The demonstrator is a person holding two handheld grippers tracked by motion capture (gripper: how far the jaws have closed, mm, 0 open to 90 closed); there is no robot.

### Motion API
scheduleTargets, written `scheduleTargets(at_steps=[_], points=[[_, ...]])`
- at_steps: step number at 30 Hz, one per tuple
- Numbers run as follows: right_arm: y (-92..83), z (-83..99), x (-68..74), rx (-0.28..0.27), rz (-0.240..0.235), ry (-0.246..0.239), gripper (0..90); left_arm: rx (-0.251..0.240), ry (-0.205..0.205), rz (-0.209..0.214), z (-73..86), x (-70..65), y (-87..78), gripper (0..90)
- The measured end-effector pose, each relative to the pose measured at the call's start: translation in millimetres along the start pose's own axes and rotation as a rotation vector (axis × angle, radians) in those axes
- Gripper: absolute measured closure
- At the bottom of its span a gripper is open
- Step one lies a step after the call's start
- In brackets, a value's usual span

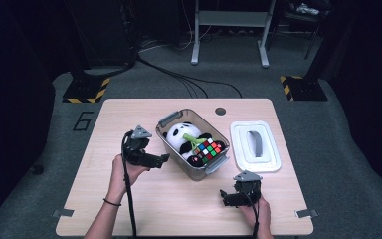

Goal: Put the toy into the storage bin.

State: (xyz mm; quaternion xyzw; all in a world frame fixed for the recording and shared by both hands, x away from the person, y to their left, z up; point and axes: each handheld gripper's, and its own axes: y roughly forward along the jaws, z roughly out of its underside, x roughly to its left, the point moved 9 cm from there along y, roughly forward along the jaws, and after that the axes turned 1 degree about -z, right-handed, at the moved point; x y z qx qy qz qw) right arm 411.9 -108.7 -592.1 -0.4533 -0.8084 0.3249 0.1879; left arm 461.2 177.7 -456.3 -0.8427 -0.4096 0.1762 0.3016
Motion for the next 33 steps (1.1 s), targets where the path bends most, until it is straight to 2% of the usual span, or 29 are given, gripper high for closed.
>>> scheduleTargets(at_steps=[5, 10, 11, 13, 15, 17, 19, 21, 22, 24, 27, 30, 33], points=[[0.1, -0.3, 0.0, 0.000, -0.012, -0.007, 1.2, 0.051, -0.033, -0.055, 32.2, 18.7, 4.7, 1.4], [0.3, -0.6, -0.1, 0.012, -0.010, -0.004, 0.9, 0.099, -0.072, -0.113, 71.6, 37.0, 15.9, 0.3], [0.0, -0.2, 0.0, 0.025, -0.017, -0.014, 0.4, 0.095, -0.099, -0.132, 78.7, 39.9, 19.1, 0.3], [0.6, -1.5, 1.1, 0.034, -0.029, -0.001, 0.0, 0.090, -0.118, -0.158, 92.2, 44.6, 22.7, 0.3], [-0.1, -3.1, -1.0, 0.028, -0.049, -0.011, 0.0, 0.094, -0.125, -0.187, 105.3, 49.0, 26.9, 0.2], [-2.8, -4.7, -3.1, 0.020, -0.070, 0.015, 0.0, 0.103, -0.129, -0.208, 117.6, 53.4, 30.5, 0.2], [-5.4, -6.9, -7.4, 0.005, -0.070, 0.030, 0.0, 0.111, -0.141, -0.225, 128.2, 56.5, 34.2, 0.2], [-8.0, -9.8, -12.4, -0.004, -0.063, 0.035, 0.0, 0.133, -0.134, -0.235, 137.2, 60.0, 37.0, 0.0], [-9.6, -11.7, -14.6, -0.008, -0.063, 0.047, 0.0, 0.132, -0.136, -0.224, 139.3, 59.5, 38.0, 0.0], [-11.9, -15.7, -20.1, -0.018, -0.060, 0.049, 0.0, 0.114, -0.120, -0.236, 141.3, 58.9, 39.8, 0.0], [-13.9, -20.5, -28.2, -0.024, -0.049, 0.060, 0.0, 0.106, -0.122, -0.224, 142.2, 58.3, 39.6, 0.0], [-15.3, -24.1, -35.0, -0.024, -0.039, 0.062, 0.0, 0.059, -0.127, -0.230, 142.1, 58.9, 41.0, 0.0], [-16.2, -27.6, -40.8, -0.020, -0.023, 0.066, 0.0, 0.059, -0.127, -0.230, 142.1, 58.9, 40.7, 0.0]])
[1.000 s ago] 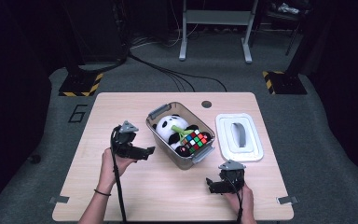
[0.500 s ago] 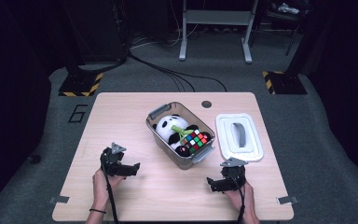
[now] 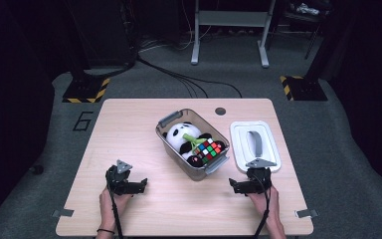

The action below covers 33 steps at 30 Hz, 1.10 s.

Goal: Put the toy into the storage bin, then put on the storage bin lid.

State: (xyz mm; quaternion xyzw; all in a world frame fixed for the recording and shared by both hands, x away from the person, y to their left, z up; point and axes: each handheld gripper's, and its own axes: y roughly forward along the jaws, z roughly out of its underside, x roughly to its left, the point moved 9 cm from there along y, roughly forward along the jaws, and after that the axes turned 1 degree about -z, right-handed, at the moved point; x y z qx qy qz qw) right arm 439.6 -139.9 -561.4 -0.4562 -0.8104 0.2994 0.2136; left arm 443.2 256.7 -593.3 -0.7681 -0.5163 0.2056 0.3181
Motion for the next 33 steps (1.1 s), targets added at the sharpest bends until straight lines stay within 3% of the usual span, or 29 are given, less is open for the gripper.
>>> scheduleTargets(at_steps=[6, 22, 33], points=[[-3.4, -12.0, -13.8, -0.011, 0.016, -0.002, 0.0, 0.003, 0.004, 0.001, 0.4, 0.1, -0.3, 0.0], [-2.4, -38.7, -55.5, -0.006, 0.083, 0.055, 0.0, 0.000, 0.002, -0.002, 0.4, 0.0, -0.3, 0.0], [18.7, -55.7, -90.7, 0.045, 0.129, 0.132, 0.1, -0.003, -0.004, 0.002, 0.3, -0.9, -0.3, 0.5]])
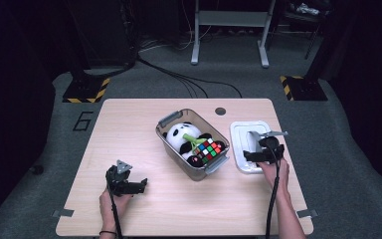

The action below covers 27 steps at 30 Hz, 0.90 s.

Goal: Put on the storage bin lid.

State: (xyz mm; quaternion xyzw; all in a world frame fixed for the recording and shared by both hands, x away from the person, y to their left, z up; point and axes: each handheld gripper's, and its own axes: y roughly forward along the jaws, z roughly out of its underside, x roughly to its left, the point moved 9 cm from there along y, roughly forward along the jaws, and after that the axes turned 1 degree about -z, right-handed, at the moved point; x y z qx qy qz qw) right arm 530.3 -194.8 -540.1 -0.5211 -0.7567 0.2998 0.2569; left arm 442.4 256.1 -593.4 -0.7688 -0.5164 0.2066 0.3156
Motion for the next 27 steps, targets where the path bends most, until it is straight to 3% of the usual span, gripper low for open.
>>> scheduleTargets(at_steps=[5, 9, 17, 20, 27], points=[[15.3, -5.4, -10.7, 0.026, 0.019, 0.038, 6.2, -0.001, -0.003, 0.000, -0.1, -0.2, 0.1, 0.5], [23.1, -9.4, -19.7, 0.020, 0.051, 0.066, 22.8, -0.001, -0.002, 0.000, -0.1, -0.1, 0.1, 0.5], [33.6, -7.1, -27.1, 0.028, 0.092, 0.053, 59.8, -0.003, -0.002, 0.000, -0.2, -0.2, 0.1, 0.6], [32.8, -7.9, -26.9, 0.022, 0.090, 0.063, 64.0, -0.003, -0.002, 0.000, -0.2, -0.2, 0.1, 0.6], [20.8, -13.4, -22.1, 0.005, 0.068, 0.013, 66.6, -0.003, -0.002, 0.000, -0.2, -0.2, 0.1, 0.7]])
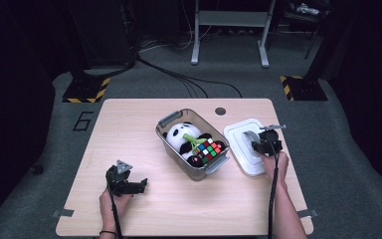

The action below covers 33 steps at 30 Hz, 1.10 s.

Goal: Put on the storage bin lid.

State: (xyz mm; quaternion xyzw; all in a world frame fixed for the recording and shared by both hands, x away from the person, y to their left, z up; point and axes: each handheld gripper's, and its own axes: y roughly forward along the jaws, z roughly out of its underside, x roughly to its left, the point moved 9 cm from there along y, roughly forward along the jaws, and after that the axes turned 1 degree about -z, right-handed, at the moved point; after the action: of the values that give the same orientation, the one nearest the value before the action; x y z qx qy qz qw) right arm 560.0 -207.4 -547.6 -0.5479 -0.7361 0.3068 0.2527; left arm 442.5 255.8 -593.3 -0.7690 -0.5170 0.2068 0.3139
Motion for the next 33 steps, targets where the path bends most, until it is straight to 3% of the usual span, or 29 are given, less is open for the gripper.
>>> scheduleTargets(at_steps=[20, 33], points=[[-52.0, -32.8, 3.5, -0.063, -0.009, -0.038, 66.7, 0.000, 0.007, -0.003, -0.1, 0.5, -0.1, 0.9], [-86.5, -59.6, 10.3, -0.108, -0.013, -0.101, 66.7, 0.000, 0.007, -0.004, 0.0, 0.7, -0.2, 1.1]])
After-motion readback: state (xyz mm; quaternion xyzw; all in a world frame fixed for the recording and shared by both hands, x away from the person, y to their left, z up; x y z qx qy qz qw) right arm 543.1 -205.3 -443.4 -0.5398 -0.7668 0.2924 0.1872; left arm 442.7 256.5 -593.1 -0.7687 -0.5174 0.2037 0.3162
